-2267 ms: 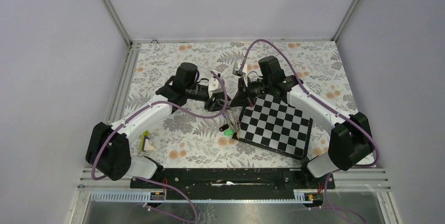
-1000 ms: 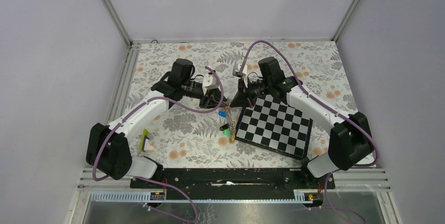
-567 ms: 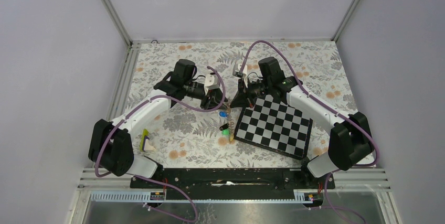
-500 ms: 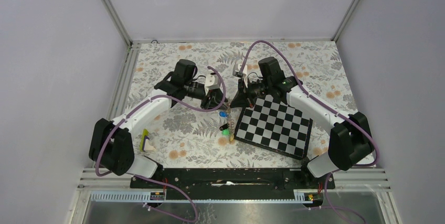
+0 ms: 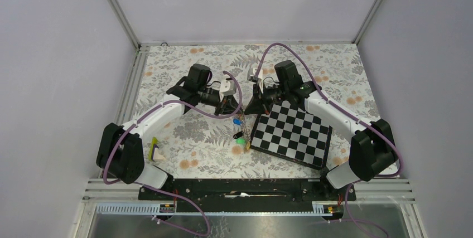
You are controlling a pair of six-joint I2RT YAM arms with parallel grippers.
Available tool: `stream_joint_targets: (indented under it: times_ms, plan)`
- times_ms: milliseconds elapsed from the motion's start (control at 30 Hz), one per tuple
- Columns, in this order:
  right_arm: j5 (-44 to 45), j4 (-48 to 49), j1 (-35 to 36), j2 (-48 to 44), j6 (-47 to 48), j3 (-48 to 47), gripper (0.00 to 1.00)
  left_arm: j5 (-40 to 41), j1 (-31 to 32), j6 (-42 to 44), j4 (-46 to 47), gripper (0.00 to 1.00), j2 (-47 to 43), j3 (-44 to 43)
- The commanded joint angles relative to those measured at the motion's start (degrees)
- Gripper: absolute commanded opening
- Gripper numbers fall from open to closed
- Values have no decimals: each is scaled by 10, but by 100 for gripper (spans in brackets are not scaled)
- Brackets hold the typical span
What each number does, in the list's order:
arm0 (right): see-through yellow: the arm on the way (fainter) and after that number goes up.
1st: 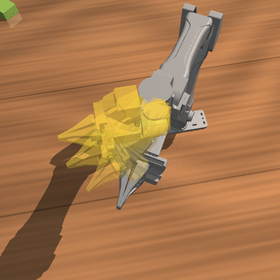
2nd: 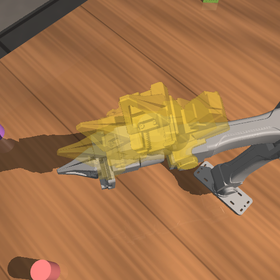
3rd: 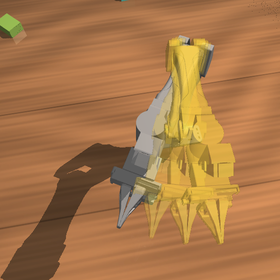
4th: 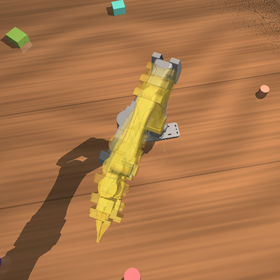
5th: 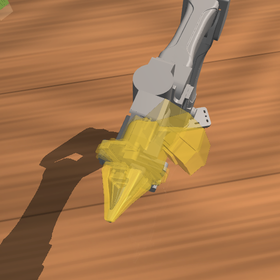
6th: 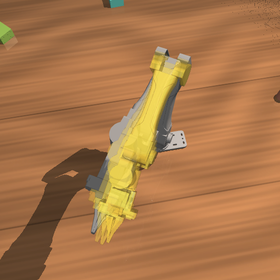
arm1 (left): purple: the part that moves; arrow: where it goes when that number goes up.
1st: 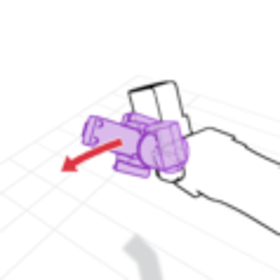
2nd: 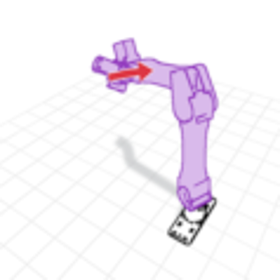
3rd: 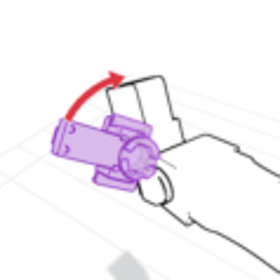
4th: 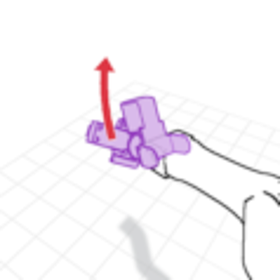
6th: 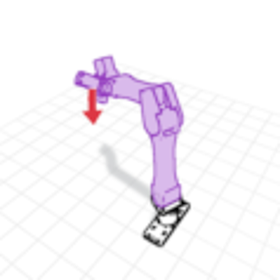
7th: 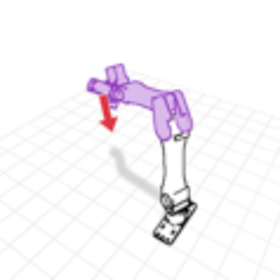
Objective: Put the keys on the keyring
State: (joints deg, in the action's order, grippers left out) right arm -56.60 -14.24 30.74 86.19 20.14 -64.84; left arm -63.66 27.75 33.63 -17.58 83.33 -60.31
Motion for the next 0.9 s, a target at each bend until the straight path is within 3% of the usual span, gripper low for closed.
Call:
stream_joint_targets:
  times_ms: [0,67,200,300,433,667,867]
  plan:
    - [-8,32,-2,-26,3,-11,1,-6,3,-7,9,0,-7,-22]
    - [6,31,-2,-28,7,-9,8,29,8,-20,0,0,-15,-31]
    - [31,31,-2,-35,10,-10,37,111,24,22,-90,0,-19,-78]
    - [38,31,-2,-41,10,-12,47,159,37,34,-147,0,-12,-115]
    - [39,32,-3,-48,7,-13,48,183,46,16,-185,0,-7,-150]
    - [31,33,-3,-41,2,-19,47,152,56,-8,-185,0,-12,-158]
    - [12,56,-3,-43,-15,-8,40,146,62,-13,-185,0,-12,-152]
